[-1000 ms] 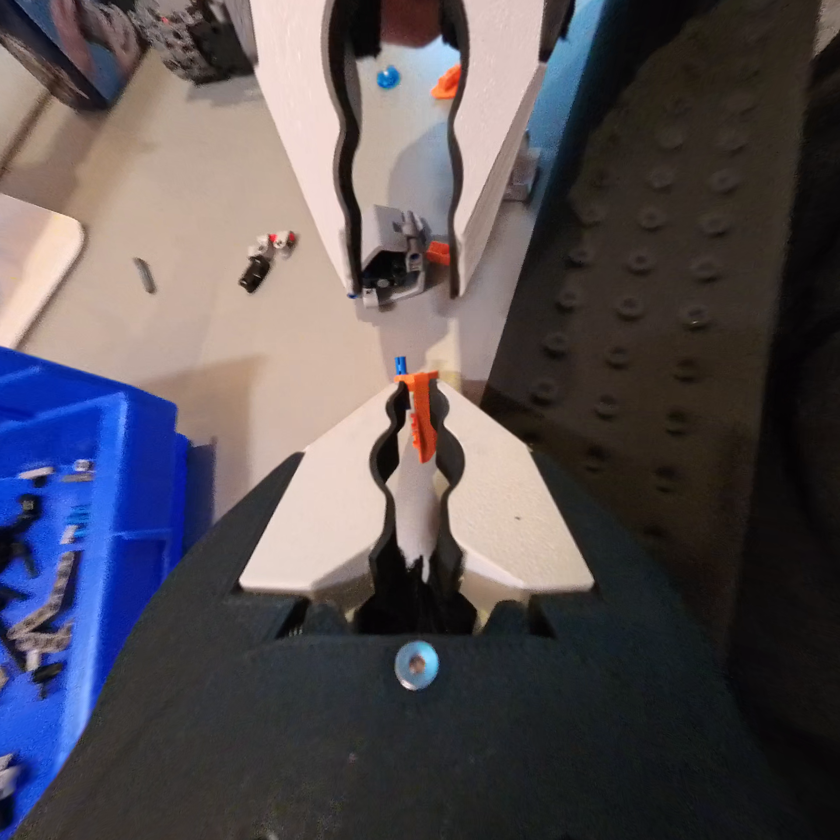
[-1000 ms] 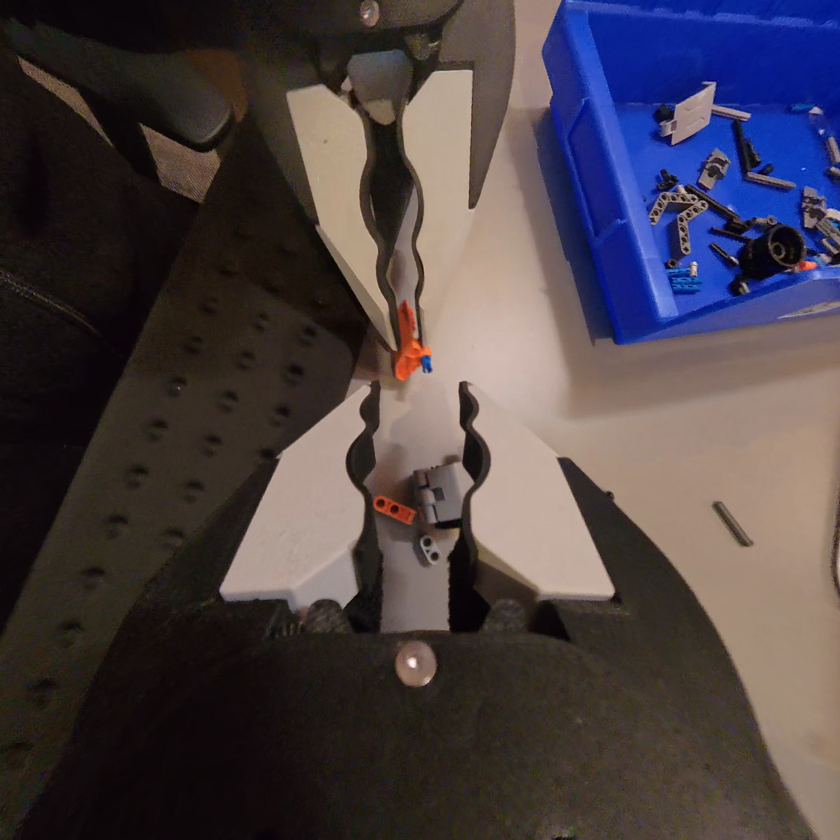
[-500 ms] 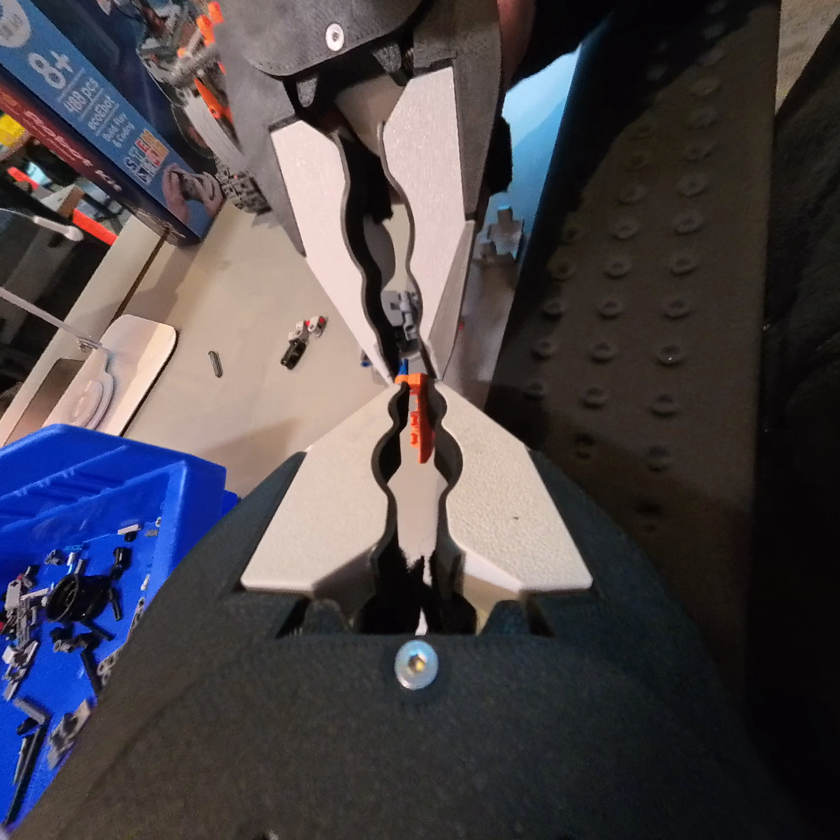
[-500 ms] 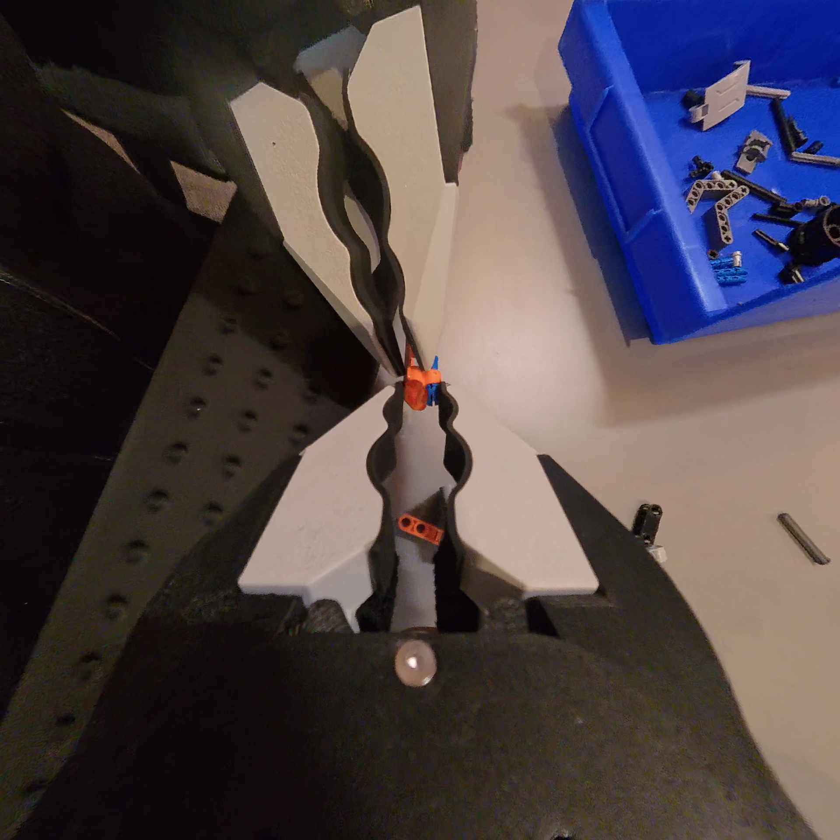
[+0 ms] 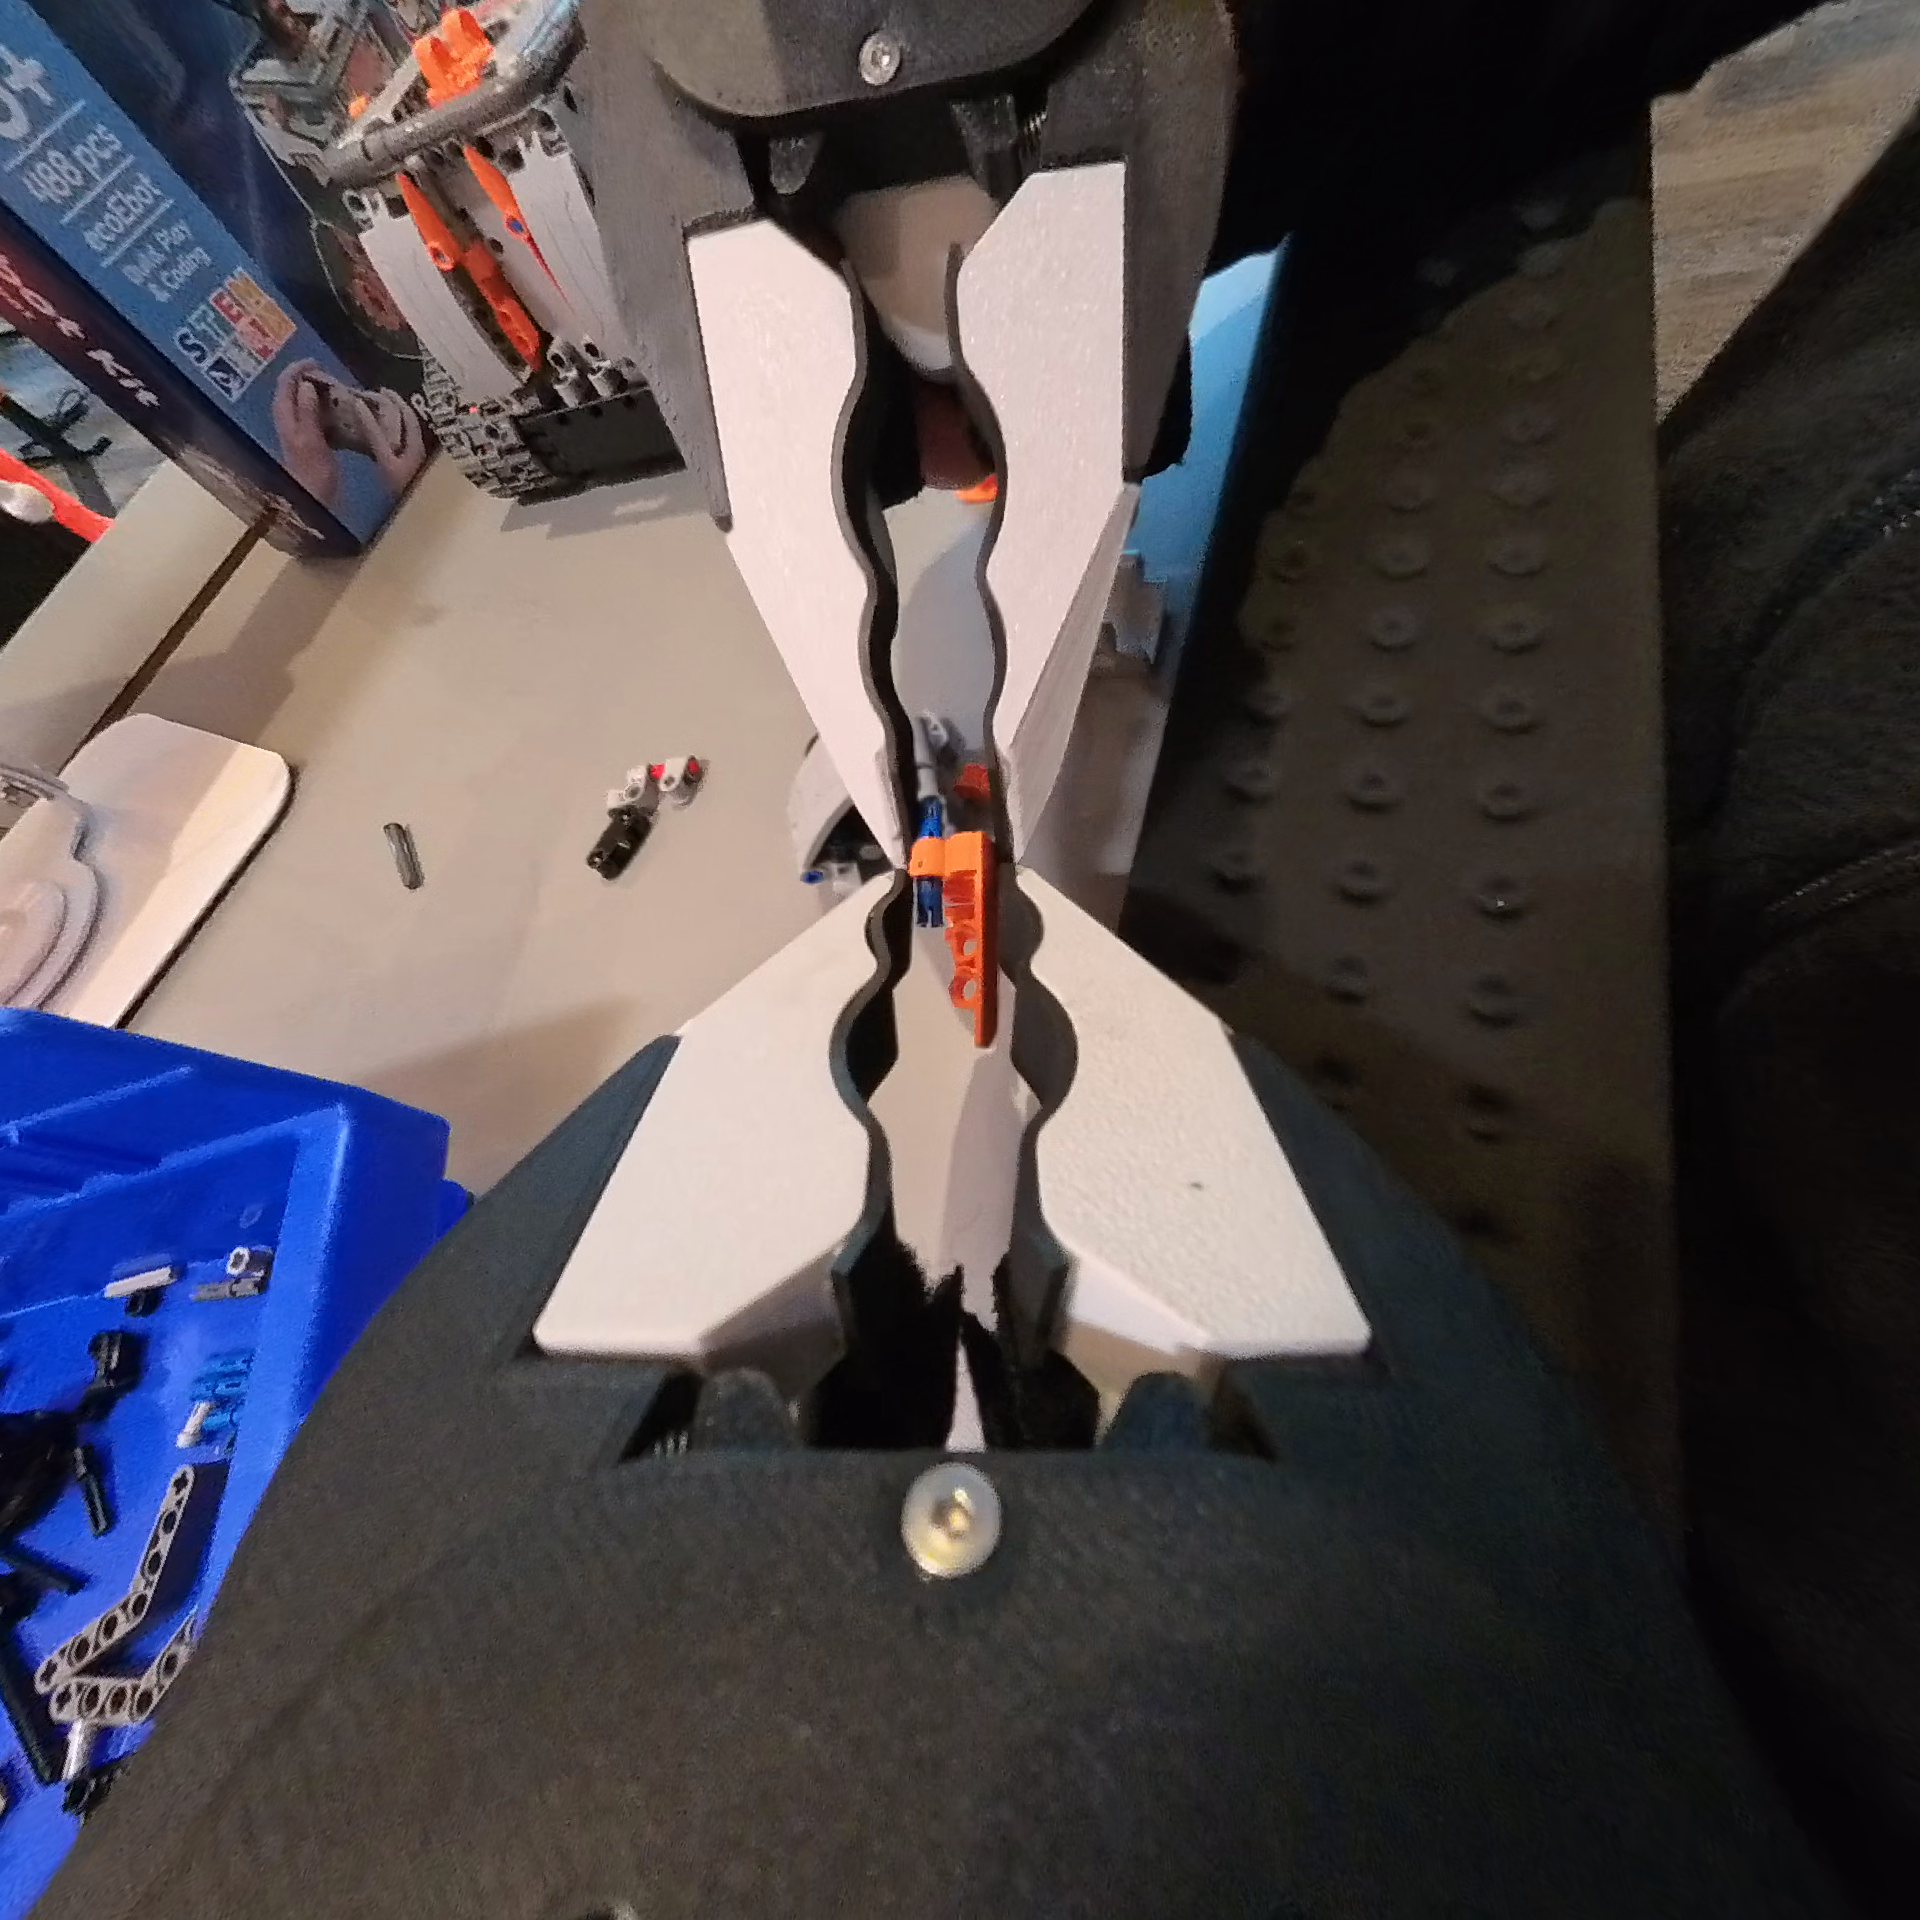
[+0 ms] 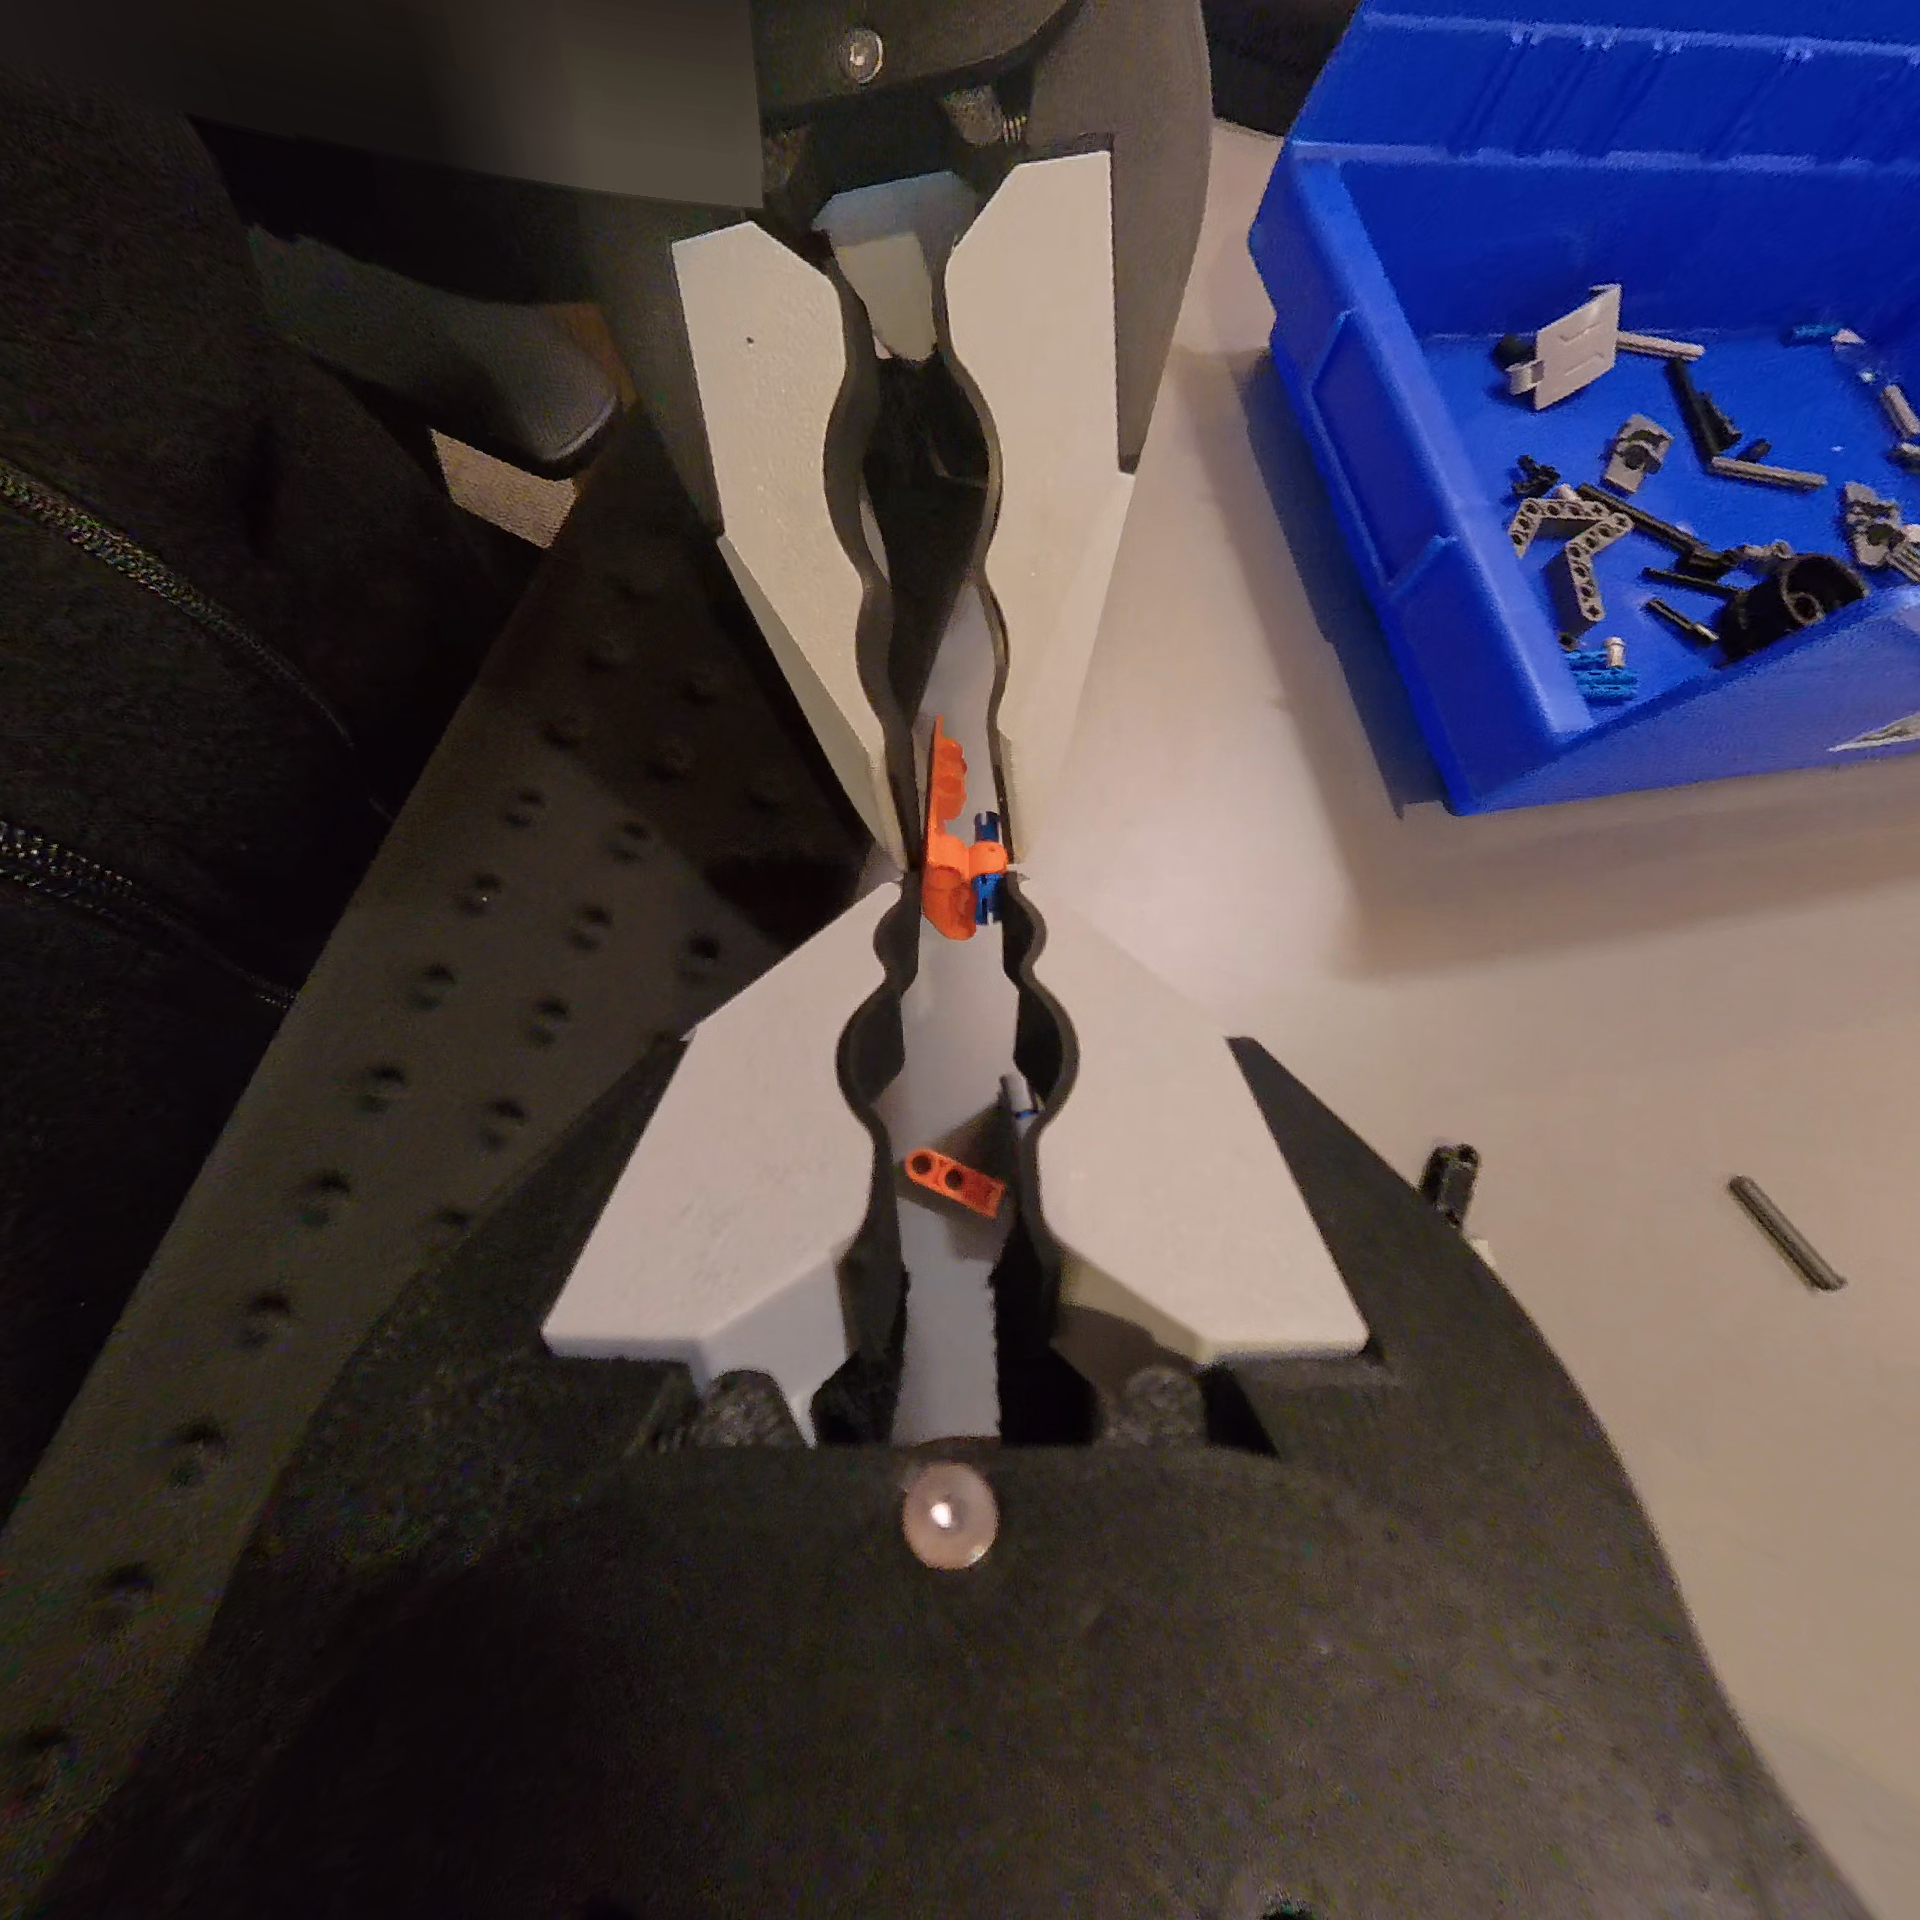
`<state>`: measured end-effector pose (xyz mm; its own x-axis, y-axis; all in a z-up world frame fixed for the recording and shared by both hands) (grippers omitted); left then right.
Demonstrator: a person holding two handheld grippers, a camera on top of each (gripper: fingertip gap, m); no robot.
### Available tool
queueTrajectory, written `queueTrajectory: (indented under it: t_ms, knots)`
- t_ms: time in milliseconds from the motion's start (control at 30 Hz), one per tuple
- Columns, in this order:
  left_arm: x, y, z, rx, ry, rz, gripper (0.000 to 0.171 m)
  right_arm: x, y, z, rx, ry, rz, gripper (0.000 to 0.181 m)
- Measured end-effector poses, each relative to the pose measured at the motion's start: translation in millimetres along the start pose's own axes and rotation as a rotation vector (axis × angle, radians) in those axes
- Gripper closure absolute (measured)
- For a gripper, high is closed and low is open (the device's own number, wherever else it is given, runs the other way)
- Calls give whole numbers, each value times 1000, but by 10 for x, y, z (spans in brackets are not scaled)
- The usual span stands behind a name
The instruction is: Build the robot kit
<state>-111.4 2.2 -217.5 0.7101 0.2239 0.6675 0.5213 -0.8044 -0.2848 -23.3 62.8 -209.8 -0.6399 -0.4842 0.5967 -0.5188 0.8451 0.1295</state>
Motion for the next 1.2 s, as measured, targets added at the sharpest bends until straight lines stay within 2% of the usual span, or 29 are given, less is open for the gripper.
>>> queueTrajectory:
  t_ms: [67,233,267,433,767,1200]
  knots:
    - [-5,-19,37,15,-34,-4,158,-14,42,-56,-21,4,7,165]
    - [20,-32,171,27,-112,1,158,-250,220,-152,-66,-72,53,130]
    - [19,-46,199,24,-128,-1,158,-298,234,-138,-60,-94,48,129]
    - [-15,-111,333,-17,-165,-12,158,-384,284,-9,-34,-145,6,146]
    - [-38,-175,405,-25,-173,-26,159,-418,322,20,1,-99,35,147]
    - [-48,-201,414,-22,-161,-48,159,-441,341,29,-51,-62,93,148]
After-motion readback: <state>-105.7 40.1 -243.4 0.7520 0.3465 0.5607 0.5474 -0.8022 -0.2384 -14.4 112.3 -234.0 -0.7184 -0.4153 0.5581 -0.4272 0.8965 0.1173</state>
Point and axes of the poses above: each gripper's, where its closed fingertips meet, z out along the fingers, x out of its top, y = z × x across the jaws, the point moved 7 cm from there along -z, back along the fingers, and after that the axes turned 14 degrees about -y, right-handed, at the moved point
